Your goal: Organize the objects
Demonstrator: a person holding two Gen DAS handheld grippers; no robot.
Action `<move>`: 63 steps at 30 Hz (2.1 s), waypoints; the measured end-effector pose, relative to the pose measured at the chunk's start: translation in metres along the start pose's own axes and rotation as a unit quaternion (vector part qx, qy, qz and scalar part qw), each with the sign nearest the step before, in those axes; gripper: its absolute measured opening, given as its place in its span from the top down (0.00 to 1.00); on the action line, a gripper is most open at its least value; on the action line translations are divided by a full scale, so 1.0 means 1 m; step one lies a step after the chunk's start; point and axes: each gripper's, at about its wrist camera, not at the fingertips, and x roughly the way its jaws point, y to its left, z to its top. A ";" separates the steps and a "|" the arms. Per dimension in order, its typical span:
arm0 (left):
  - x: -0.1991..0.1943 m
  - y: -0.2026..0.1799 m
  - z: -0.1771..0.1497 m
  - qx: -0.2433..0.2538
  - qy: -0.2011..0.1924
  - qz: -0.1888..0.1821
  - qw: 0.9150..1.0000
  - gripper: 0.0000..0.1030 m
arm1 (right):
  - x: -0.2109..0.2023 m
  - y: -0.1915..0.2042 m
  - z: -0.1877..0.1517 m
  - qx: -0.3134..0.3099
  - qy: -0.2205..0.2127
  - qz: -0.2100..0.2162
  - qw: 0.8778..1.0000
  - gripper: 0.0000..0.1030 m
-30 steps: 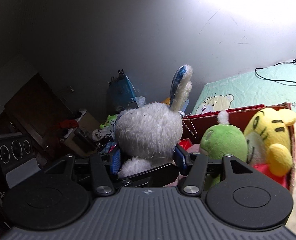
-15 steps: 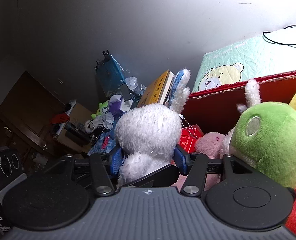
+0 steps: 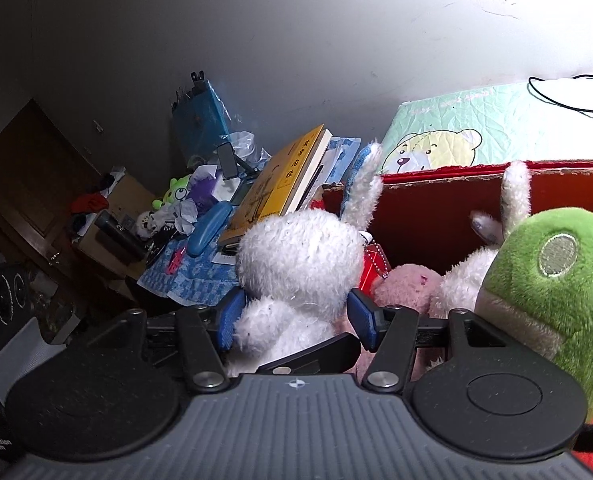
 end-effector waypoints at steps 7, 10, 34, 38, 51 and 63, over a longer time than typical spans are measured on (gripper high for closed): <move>-0.011 -0.010 0.000 0.017 -0.011 -0.017 1.000 0.28 | -0.016 0.004 -0.004 -0.005 -0.026 -0.016 1.000 0.49; -0.009 -0.019 -0.002 0.035 -0.012 -0.011 0.999 0.26 | -0.024 0.002 -0.005 0.001 -0.037 -0.013 0.999 0.51; -0.028 -0.074 -0.010 0.070 0.037 0.022 0.997 0.09 | -0.104 -0.001 -0.034 -0.012 -0.111 -0.136 0.984 0.50; -0.031 -0.079 -0.015 0.062 0.042 0.031 0.997 0.09 | -0.115 0.001 -0.040 -0.012 -0.130 -0.173 0.976 0.44; -0.037 -0.094 -0.029 0.053 0.061 0.063 0.995 0.09 | -0.134 0.004 -0.064 -0.005 -0.174 -0.241 0.955 0.34; -0.037 -0.111 -0.043 0.060 0.095 0.071 0.991 0.08 | -0.138 0.007 -0.070 -0.005 -0.141 -0.254 0.957 0.34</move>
